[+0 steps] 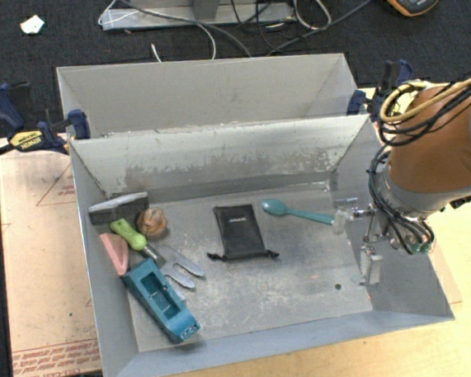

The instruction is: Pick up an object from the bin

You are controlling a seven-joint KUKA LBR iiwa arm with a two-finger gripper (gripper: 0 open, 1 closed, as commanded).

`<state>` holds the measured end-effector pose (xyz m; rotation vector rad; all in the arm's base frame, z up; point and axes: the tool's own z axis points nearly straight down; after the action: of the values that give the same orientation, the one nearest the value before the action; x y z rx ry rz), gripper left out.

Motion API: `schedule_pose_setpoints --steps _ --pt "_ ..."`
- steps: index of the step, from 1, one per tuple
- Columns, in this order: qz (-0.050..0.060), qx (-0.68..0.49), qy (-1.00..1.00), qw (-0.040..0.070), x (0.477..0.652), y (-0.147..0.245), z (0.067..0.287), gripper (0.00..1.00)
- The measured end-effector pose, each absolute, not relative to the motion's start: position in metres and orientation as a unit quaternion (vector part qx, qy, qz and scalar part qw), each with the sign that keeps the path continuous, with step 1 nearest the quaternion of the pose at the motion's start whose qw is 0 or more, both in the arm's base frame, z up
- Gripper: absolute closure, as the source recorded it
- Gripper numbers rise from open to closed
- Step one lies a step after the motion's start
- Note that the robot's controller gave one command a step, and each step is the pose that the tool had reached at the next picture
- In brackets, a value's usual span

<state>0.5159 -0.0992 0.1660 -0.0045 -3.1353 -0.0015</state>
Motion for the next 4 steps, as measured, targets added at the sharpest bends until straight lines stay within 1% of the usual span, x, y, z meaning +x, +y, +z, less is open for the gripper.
schedule_pose_setpoints --steps 1,2,3,4 --pt "0.000 0.000 -1.000 0.000 0.518 -0.099 0.169 0.00" --pt "0.001 0.055 -0.998 -0.003 0.558 -0.094 0.151 0.00" --pt "0.000 0.122 -0.993 -0.004 0.603 -0.062 0.124 0.00" --pt "0.000 0.113 -0.994 -0.004 0.625 -0.020 0.127 0.00"
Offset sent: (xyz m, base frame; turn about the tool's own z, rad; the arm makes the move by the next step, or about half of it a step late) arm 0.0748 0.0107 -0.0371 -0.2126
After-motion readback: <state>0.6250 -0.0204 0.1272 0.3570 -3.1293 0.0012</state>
